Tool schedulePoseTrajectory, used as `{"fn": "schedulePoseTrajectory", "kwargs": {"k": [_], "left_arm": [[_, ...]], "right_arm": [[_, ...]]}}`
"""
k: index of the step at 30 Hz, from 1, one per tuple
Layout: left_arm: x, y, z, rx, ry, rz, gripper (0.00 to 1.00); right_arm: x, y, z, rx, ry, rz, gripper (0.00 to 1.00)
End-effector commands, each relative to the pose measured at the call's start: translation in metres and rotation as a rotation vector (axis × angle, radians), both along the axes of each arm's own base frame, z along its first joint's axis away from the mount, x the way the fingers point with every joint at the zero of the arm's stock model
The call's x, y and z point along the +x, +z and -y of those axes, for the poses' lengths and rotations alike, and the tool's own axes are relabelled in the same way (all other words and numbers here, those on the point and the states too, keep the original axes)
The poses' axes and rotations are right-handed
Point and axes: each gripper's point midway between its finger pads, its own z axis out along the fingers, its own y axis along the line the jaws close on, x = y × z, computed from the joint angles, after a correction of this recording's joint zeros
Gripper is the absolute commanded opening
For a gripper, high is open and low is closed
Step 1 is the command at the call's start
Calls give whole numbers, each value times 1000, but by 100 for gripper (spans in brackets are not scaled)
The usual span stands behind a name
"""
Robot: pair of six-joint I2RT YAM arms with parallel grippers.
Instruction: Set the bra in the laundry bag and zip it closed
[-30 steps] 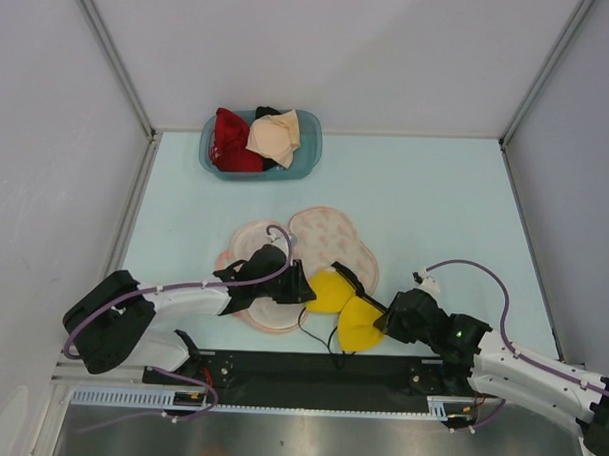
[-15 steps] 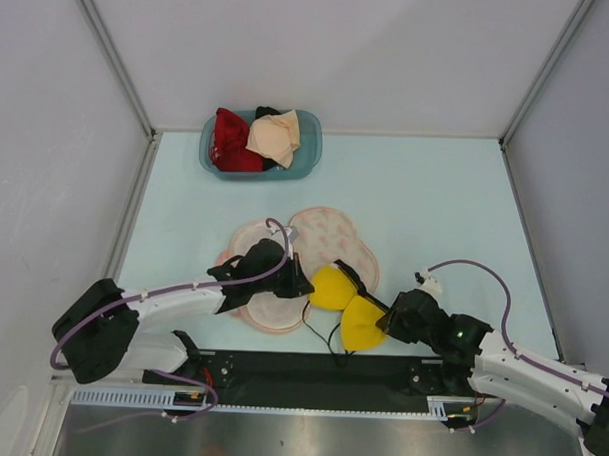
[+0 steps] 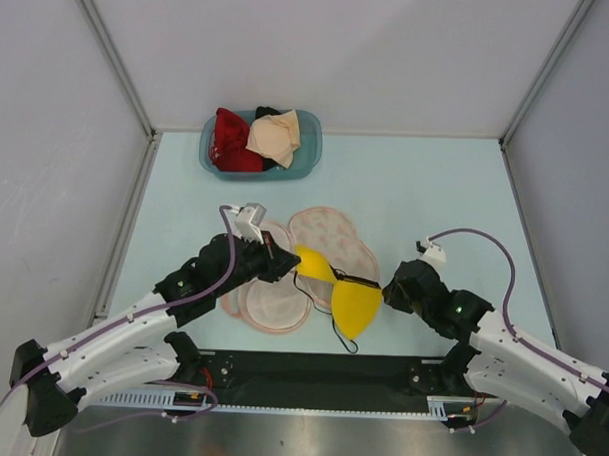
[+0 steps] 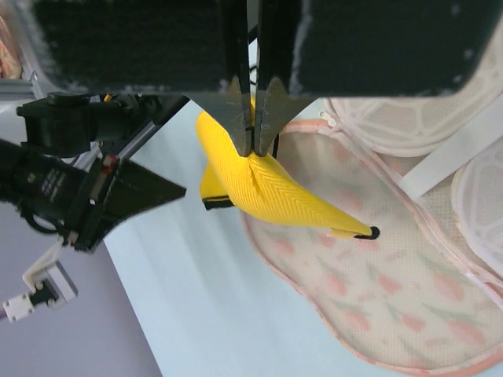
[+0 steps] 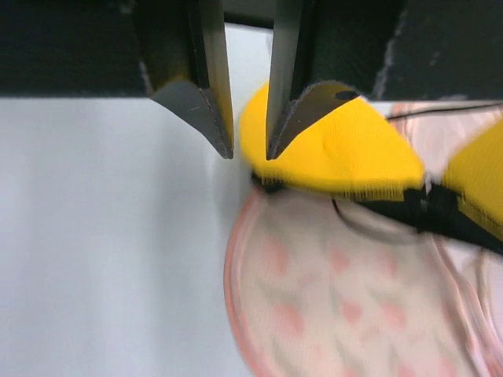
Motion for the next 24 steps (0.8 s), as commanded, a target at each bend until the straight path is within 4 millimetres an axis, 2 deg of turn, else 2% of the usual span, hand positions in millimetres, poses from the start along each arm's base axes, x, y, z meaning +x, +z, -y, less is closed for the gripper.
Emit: {"fn": "schedulePoseTrajectory", "kwargs": {"k": [1,2,4,5,6,8,11,12,13,14,16,20,24], "left_arm": [[3,13,-12,-7,43,49,0],[3,16,-13,-23,50,57,0],[3,11,-18,-30,78,45,0],[2,12,-21,-41,90,47,0],[2,12,-22,-50,98,43,0],[0,7,-25,-47,106,34,0],[-1,5,-26,-46,107,27,0],[-1,3,-26,-41,109,23,0],[-1,3,-27,-38,109,21,0],[-1,2,-27,-38,107,20,0],[-3,-3,-28,-36,107,13,0],[-7,-10,-31,-40,106,3,0],[-13,-14,-33,-49,97,-13,0]], "right_arm": [[53,47,-9,-1,17,163,23],[63,60,-11,4,34,187,19],[78,62,-16,18,58,162,14],[85,76,-20,33,63,178,14],[85,75,-24,28,90,164,16],[82,67,-28,24,119,132,28],[63,52,-44,82,237,81,44],[45,36,-53,126,305,24,47],[38,36,-62,162,341,33,56],[31,32,-66,179,366,27,60],[10,13,-75,197,425,5,74],[-4,-17,-74,183,427,-40,79],[-3,-31,-76,209,385,-56,74]]}}
